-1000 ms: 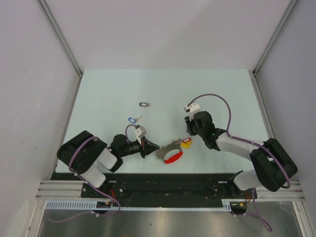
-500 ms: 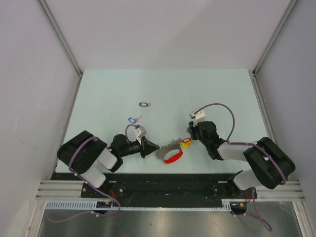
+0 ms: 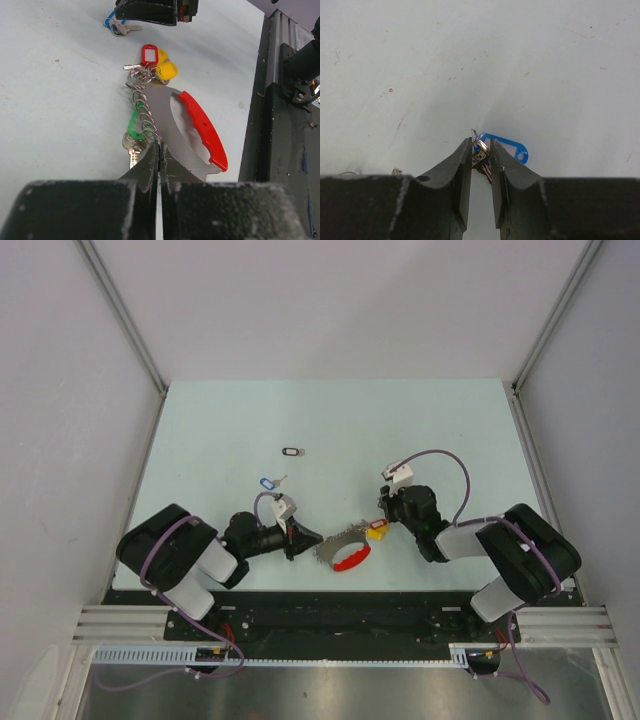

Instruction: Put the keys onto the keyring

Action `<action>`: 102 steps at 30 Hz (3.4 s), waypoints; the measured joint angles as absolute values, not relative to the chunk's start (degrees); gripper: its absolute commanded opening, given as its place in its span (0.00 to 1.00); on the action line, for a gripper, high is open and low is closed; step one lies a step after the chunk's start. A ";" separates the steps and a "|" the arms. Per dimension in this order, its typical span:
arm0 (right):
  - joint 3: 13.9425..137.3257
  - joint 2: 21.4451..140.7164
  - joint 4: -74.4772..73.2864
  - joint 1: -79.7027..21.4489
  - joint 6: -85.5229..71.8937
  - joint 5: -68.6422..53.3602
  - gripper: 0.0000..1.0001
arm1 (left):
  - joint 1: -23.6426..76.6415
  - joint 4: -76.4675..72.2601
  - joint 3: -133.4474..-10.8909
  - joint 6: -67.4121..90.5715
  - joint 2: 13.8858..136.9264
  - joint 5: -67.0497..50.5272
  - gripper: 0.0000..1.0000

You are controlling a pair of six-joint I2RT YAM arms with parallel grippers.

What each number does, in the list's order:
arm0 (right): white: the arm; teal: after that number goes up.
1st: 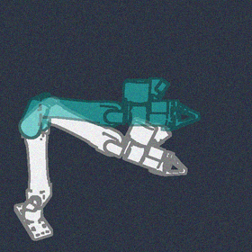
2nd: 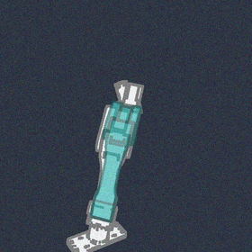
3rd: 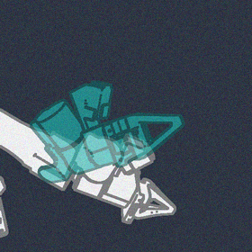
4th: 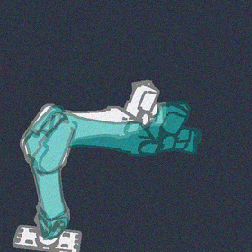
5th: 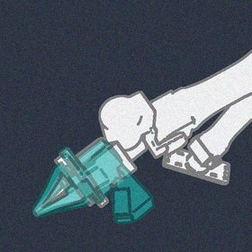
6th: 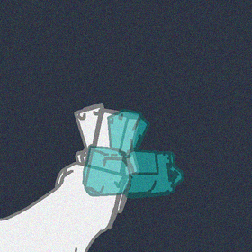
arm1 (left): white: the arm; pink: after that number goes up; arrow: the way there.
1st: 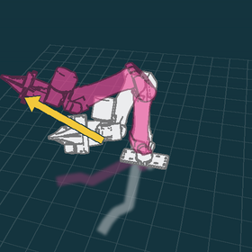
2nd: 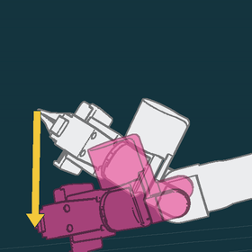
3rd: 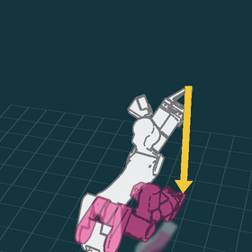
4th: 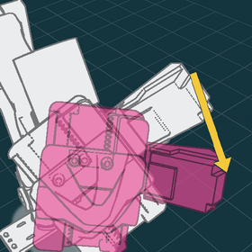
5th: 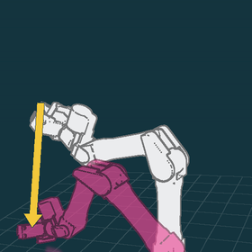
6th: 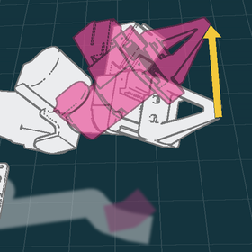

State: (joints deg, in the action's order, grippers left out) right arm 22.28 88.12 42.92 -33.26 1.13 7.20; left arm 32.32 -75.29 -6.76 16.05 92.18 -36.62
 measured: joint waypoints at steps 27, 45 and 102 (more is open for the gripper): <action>22.41 92.36 45.39 -32.97 1.76 5.13 0.20 | 32.32 -75.29 -6.76 16.08 92.68 -36.64 0.00; 22.81 93.23 46.37 -32.97 2.39 5.58 0.10 | 32.32 -75.29 -6.76 16.05 92.68 -36.64 0.00; 29.50 64.88 3.86 -42.52 7.18 -25.98 0.00 | 32.27 -75.29 -7.70 10.46 94.48 -46.15 0.00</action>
